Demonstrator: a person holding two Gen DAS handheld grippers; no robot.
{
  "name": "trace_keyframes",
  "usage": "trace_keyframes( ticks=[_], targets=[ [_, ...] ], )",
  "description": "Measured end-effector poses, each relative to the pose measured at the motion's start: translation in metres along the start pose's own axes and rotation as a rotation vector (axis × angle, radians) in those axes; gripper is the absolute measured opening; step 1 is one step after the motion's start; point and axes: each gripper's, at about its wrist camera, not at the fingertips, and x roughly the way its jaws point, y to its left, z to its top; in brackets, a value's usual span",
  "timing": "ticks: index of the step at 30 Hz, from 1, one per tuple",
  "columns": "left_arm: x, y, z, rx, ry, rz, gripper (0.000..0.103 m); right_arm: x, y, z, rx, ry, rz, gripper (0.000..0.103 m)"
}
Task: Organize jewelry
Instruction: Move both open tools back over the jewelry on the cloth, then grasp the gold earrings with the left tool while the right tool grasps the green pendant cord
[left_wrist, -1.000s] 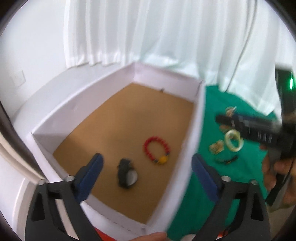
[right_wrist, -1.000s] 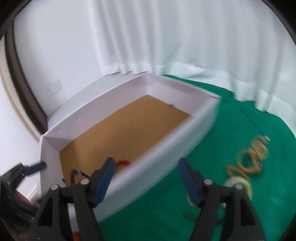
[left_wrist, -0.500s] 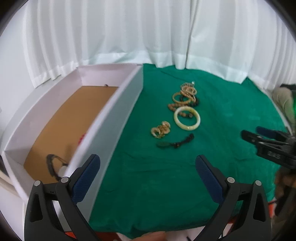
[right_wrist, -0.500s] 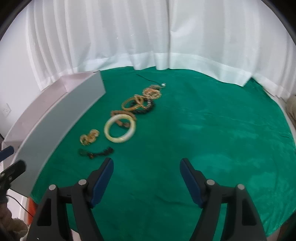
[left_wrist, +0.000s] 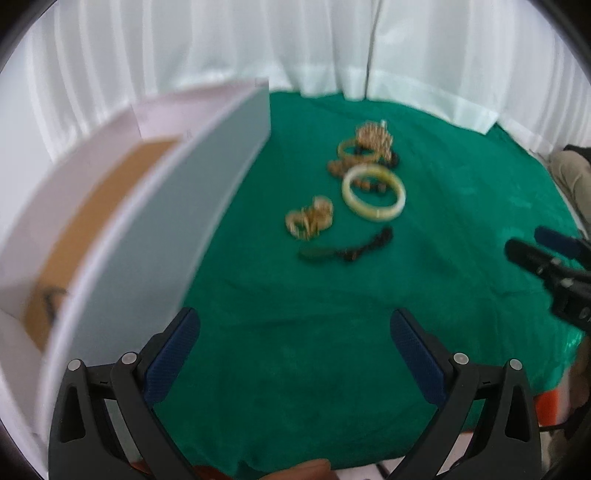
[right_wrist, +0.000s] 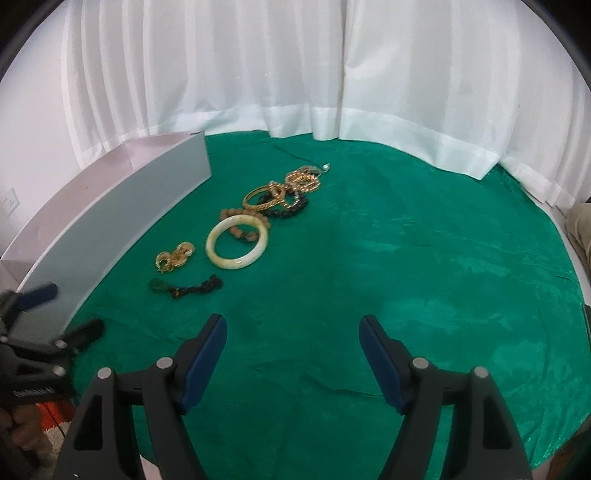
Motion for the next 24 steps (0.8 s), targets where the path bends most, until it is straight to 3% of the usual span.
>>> trace_keyframes(
  ticks=[4,11,18,21,24],
  targets=[
    [0.025,0.007,-0.009,-0.032,0.056,-0.026,0.103,0.005,0.005,-0.002,-0.021,0.005,0.006,0.076],
    [0.053,0.002,-0.012,-0.001,0.111,0.009,0.103,0.022,0.007,-0.003,-0.033,0.044,0.044,0.076],
    [0.05,0.002,-0.015,0.02,0.075,0.006,0.103,0.041,0.002,0.002,-0.02,0.054,0.045,0.076],
    [0.051,0.001,-0.004,0.04,0.127,-0.006,0.102,0.047,-0.004,0.002,-0.008,0.06,0.048,0.076],
    [0.039,0.002,0.021,0.056,0.042,-0.048,0.098,0.049,-0.009,0.002,0.005,0.061,0.05,0.076]
  ],
)
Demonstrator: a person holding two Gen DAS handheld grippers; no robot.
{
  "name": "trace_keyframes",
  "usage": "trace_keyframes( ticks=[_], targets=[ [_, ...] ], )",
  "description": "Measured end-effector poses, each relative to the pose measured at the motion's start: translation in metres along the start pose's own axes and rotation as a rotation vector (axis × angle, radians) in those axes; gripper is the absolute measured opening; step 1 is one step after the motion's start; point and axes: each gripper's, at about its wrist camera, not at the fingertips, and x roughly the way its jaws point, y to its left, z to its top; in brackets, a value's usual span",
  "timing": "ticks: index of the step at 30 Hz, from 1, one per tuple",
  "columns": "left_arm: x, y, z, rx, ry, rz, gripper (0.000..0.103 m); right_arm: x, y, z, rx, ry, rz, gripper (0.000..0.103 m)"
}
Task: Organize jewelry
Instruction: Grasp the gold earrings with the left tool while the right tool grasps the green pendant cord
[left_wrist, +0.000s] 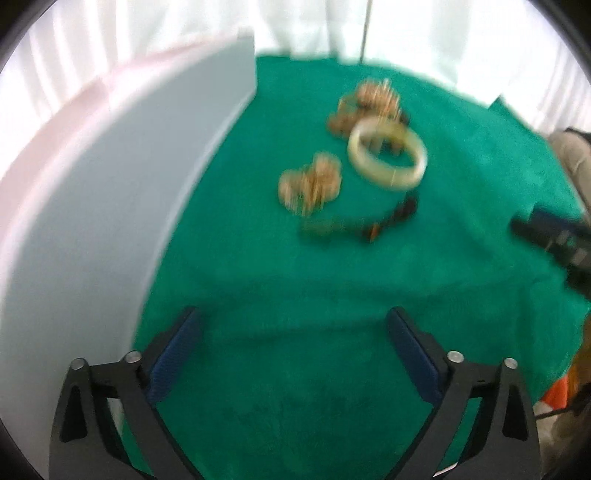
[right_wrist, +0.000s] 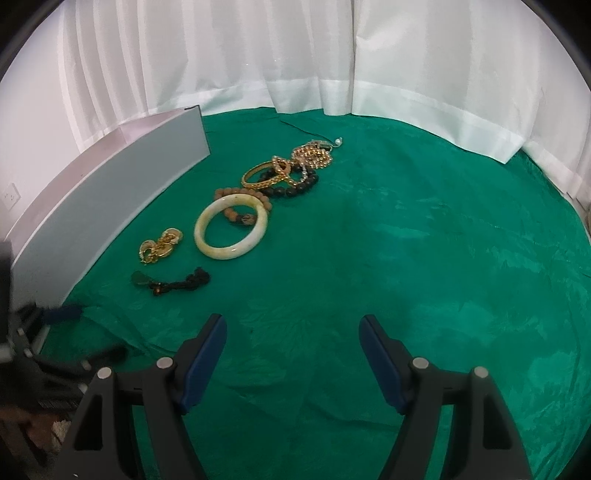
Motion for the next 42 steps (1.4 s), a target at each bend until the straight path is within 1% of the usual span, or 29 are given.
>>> trace_keyframes(
  ticks=[2,4,5,6,8,9,10,12,14,15,17,19,20,22,23,25,28,30,34,38,40,41,42],
  targets=[
    [-0.01,0.001,0.017,0.019,-0.051,-0.038,0.098,0.001,-0.004,-0.002,0.005,0.0,-0.002,0.076],
    [-0.011,0.001,0.036,0.05,-0.068,-0.084,0.098,0.004,-0.007,-0.003,0.009,0.01,0.003,0.076],
    [-0.008,0.002,0.043,0.06,-0.065,-0.114,0.098,0.006,-0.008,-0.004,0.012,0.017,0.012,0.076],
    [-0.001,0.002,0.051,0.072,-0.054,-0.164,0.098,0.008,-0.008,-0.004,0.014,0.024,0.024,0.076],
    [0.014,0.0,0.059,0.085,-0.028,-0.204,0.097,0.01,-0.007,-0.005,0.013,0.03,0.042,0.076],
    [0.024,-0.003,0.061,0.095,-0.007,-0.206,0.092,0.01,-0.006,-0.006,0.011,0.029,0.049,0.076],
    [0.03,-0.004,0.063,0.099,0.004,-0.208,0.085,0.01,-0.005,-0.006,0.01,0.028,0.053,0.076],
    [0.044,-0.006,0.065,0.095,0.03,-0.21,0.081,0.01,-0.005,-0.006,0.013,0.027,0.061,0.076],
    [0.051,-0.006,0.068,0.078,0.039,-0.198,0.079,0.01,-0.005,-0.006,0.018,0.029,0.068,0.076],
    [0.056,-0.004,0.07,0.069,0.04,-0.189,0.076,0.01,-0.005,-0.007,0.02,0.03,0.071,0.076],
    [0.063,-0.003,0.072,0.056,0.044,-0.18,0.067,0.009,-0.005,-0.006,0.022,0.031,0.076,0.076],
    [0.064,-0.004,0.071,0.064,0.03,-0.159,0.051,0.01,-0.005,-0.006,0.025,0.032,0.083,0.076],
    [0.065,-0.006,0.071,0.079,0.022,-0.142,0.045,0.01,-0.005,-0.005,0.025,0.034,0.086,0.076],
    [0.065,-0.007,0.07,0.087,0.005,-0.149,0.036,0.012,-0.001,-0.004,0.018,0.038,0.097,0.076],
    [0.064,-0.006,0.071,0.076,0.002,-0.167,0.021,0.013,0.0,-0.002,0.015,0.038,0.101,0.076],
    [0.062,-0.003,0.072,0.055,-0.002,-0.183,0.016,0.014,0.005,-0.001,0.003,0.039,0.115,0.076],
    [0.049,0.0,0.07,0.049,-0.033,-0.189,0.009,0.019,0.012,0.003,-0.007,0.048,0.148,0.076],
    [0.034,0.006,0.067,0.032,-0.053,-0.199,0.007,0.021,0.018,0.006,-0.02,0.05,0.172,0.076],
    [0.013,0.021,0.059,-0.014,-0.077,-0.197,0.007,0.034,0.033,0.018,-0.037,0.058,0.265,0.075],
    [0.003,0.036,0.05,-0.055,-0.073,-0.199,0.007,0.05,0.052,0.028,-0.08,0.061,0.288,0.068],
    [0.001,0.041,0.043,-0.064,-0.065,-0.2,0.007,0.061,0.066,0.032,-0.116,0.066,0.282,0.06],
    [0.001,0.043,0.04,-0.066,-0.061,-0.199,0.007,0.065,0.07,0.032,-0.127,0.076,0.277,0.048],
    [0.001,0.044,0.038,-0.067,-0.059,-0.198,0.007,0.069,0.074,0.031,-0.14,0.091,0.271,0.033]
  ],
)
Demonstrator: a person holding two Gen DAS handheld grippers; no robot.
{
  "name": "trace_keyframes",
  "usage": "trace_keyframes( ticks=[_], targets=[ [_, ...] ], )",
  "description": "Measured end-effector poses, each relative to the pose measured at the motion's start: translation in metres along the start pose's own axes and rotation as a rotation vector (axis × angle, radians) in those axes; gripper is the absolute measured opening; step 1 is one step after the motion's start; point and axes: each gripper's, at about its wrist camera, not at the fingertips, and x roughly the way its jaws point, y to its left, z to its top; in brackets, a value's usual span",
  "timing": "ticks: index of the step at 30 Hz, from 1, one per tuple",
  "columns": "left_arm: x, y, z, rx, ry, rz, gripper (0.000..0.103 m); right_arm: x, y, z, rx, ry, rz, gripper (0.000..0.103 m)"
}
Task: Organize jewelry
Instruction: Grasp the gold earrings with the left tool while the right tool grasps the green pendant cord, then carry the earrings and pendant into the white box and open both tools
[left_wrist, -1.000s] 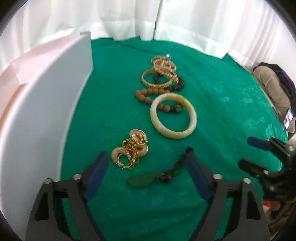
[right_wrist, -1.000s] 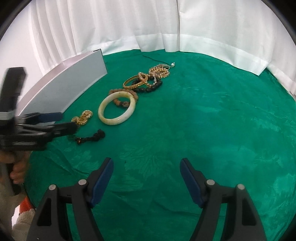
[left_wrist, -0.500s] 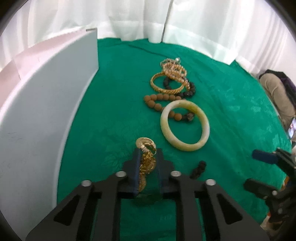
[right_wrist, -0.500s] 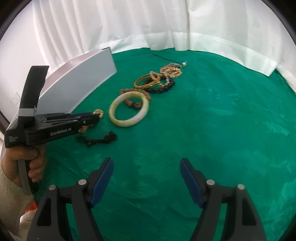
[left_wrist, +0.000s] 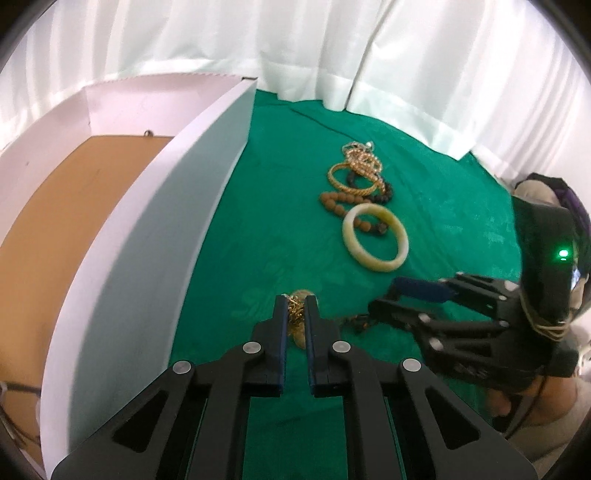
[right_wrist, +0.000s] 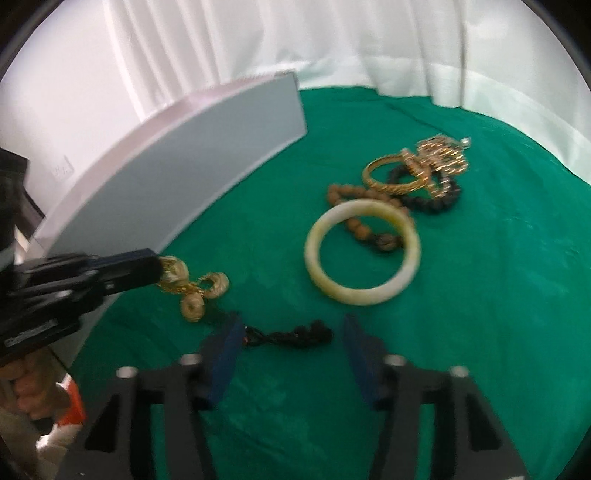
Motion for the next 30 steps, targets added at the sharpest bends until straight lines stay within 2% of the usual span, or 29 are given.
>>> trace_keyframes(
  ticks=[2,3,8,17,24,28,30],
  targets=[
    [0.0,-0.001,-0.003,0.012,0.004,0.004,0.007,0.005,0.004,-0.002,-0.017,0.015,-0.019,0.015],
    [-0.001,0.0,-0.004,0.013,0.005,0.002,0.007,0.004,0.005,-0.002,-0.02,0.009,-0.027,0.013],
    [-0.011,0.0,-0.006,-0.007,-0.003,-0.027,0.007,-0.017,0.001,0.004,0.021,-0.044,-0.022,0.011],
    [-0.069,-0.01,0.011,-0.053,-0.084,-0.112,0.006,-0.076,-0.004,0.027,0.032,-0.109,0.057,0.011],
    [-0.151,-0.007,0.026,-0.107,-0.165,-0.136,0.007,-0.127,0.031,0.062,-0.073,-0.151,0.162,0.011],
    [-0.207,0.008,0.033,-0.138,-0.229,-0.104,0.007,-0.148,0.061,0.095,-0.125,-0.196,0.247,0.011],
    [-0.233,0.021,0.038,-0.155,-0.257,-0.065,0.007,-0.153,0.079,0.115,-0.156,-0.213,0.286,0.011]
  ],
)
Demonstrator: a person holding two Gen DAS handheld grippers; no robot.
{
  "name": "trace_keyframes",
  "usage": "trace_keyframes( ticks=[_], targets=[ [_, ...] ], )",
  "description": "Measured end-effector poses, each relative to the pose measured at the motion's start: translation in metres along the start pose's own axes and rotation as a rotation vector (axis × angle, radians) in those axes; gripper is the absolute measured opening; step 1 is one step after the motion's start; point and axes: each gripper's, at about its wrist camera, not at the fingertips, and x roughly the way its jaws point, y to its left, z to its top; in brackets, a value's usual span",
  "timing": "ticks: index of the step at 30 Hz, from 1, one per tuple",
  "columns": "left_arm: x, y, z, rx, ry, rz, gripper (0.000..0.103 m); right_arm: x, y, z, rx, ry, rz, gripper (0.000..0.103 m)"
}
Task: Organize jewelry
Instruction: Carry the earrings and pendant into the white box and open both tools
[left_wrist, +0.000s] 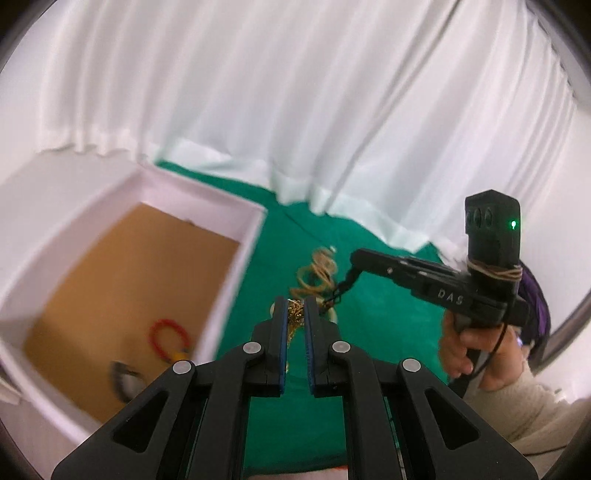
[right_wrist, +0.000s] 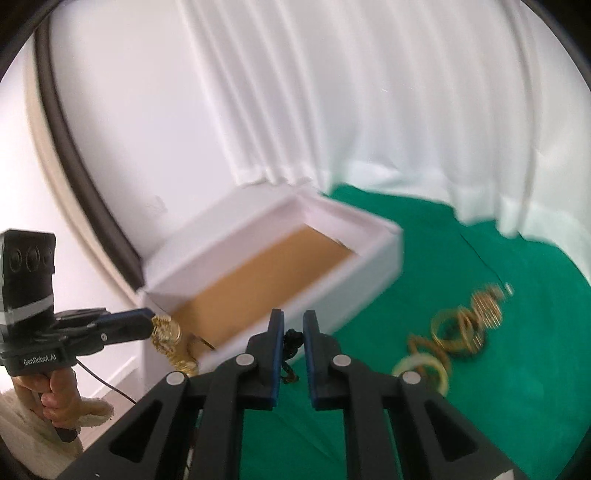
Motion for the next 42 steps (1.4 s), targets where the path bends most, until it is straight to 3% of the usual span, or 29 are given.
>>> trace_keyframes(
  ticks=[4,8,14,21,22,23,24,25,27,30,33,38,42],
  targets=[
    [-0.035,0.028,0.021,-0.033,-0.048,0.09,0.007,0.015,0.037,0.038,-0.058,-0.019,0.077,0.011],
    [-0.045,0.063,0.026,-0.06,-0.07,0.186,0.007,0.043,0.069,0.06,-0.097,-0.007,0.118,0.011],
    [-0.023,0.126,0.012,-0.134,-0.025,0.289,0.006,0.117,0.106,0.069,-0.127,0.108,0.145,0.011],
    [0.021,0.172,-0.021,-0.167,0.08,0.382,0.008,0.206,0.133,0.046,-0.141,0.275,0.13,0.014],
    [0.026,0.177,-0.025,-0.169,0.089,0.399,0.012,0.215,0.136,0.043,-0.139,0.292,0.12,0.014],
    [0.026,0.182,-0.031,-0.171,0.095,0.417,0.016,0.22,0.139,0.041,-0.136,0.3,0.113,0.026],
    [0.028,0.185,-0.035,-0.171,0.104,0.434,0.031,0.225,0.141,0.038,-0.129,0.306,0.111,0.041],
    [0.029,0.188,-0.039,-0.173,0.107,0.445,0.05,0.226,0.142,0.037,-0.122,0.307,0.112,0.045],
    [0.027,0.188,-0.046,-0.182,0.099,0.435,0.063,0.223,0.143,0.033,-0.109,0.306,0.109,0.047],
    [0.033,0.175,-0.054,-0.156,0.119,0.328,0.07,0.21,0.137,0.03,-0.1,0.291,0.088,0.047],
    [0.04,0.145,-0.068,-0.082,0.117,0.27,0.078,0.183,0.121,0.022,-0.079,0.254,0.061,0.047],
    [0.053,0.104,-0.086,0.0,0.081,0.226,0.08,0.13,0.079,0.005,-0.017,0.185,-0.011,0.047],
    [0.073,0.089,-0.095,0.005,0.117,0.221,0.08,0.081,0.04,-0.018,0.042,0.13,-0.096,0.047]
  ],
)
